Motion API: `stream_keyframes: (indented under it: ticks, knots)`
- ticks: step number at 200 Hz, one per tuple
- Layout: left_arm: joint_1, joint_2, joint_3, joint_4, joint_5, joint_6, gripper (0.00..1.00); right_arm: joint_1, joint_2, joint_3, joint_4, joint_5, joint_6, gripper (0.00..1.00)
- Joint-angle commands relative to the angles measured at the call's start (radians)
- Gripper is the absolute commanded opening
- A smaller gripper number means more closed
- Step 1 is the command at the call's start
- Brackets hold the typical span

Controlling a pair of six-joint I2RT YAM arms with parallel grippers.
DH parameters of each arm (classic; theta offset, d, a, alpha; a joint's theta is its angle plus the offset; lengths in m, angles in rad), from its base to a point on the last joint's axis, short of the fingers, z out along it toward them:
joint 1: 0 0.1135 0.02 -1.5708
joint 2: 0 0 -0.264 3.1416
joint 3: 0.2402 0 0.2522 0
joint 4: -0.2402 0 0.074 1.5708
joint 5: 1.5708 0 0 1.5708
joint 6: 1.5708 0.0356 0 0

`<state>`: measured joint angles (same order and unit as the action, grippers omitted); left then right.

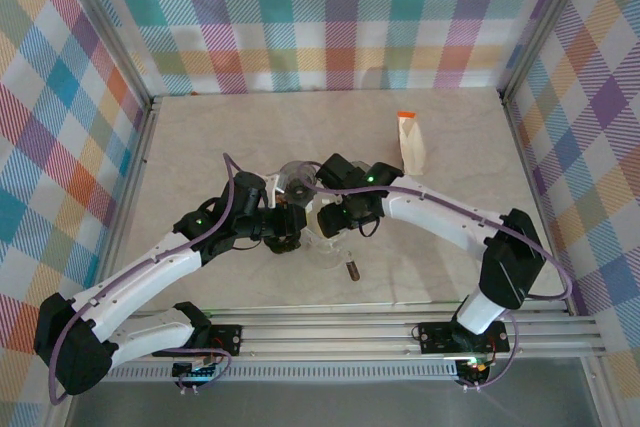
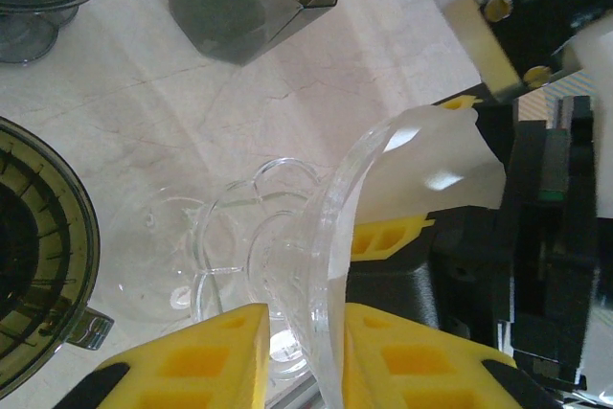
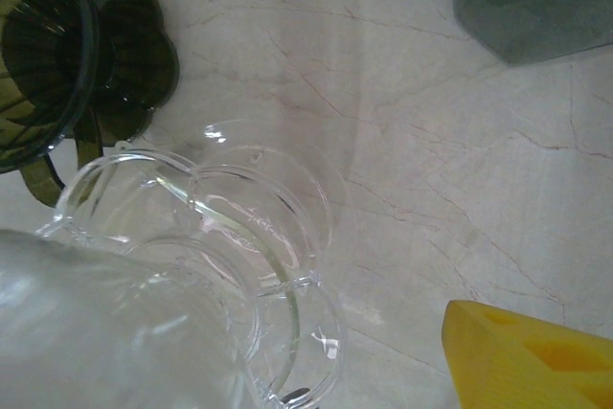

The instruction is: Place the coffee filter in the dripper

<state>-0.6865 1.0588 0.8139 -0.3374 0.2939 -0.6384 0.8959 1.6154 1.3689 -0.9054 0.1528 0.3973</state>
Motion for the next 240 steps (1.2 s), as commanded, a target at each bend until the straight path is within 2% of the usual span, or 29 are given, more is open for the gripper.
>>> stream_keyframes:
  ticks: [1, 63, 118, 180, 240]
  knots:
    - [-0.021, 0.006, 0.010, -0.004, -0.002, 0.002, 0.26, -0.006, -0.071, 0.003, 0.010, 0.001, 0.017, 0.74]
    - [-0.025, 0.009, 0.016, -0.002, -0.008, 0.000, 0.27, -0.006, -0.153, -0.002, -0.023, 0.033, 0.028, 0.75]
    - [-0.028, 0.009, 0.012, -0.007, -0.016, -0.002, 0.28, -0.006, -0.187, -0.049, -0.051, 0.081, 0.049, 0.69]
    - [-0.027, -0.037, 0.041, -0.024, -0.034, -0.013, 0.43, -0.006, -0.196, -0.035, -0.041, 0.075, 0.045, 0.69]
    - [-0.028, -0.067, 0.074, -0.052, -0.045, -0.011, 0.48, -0.005, -0.241, -0.004, -0.061, 0.083, 0.046, 0.74]
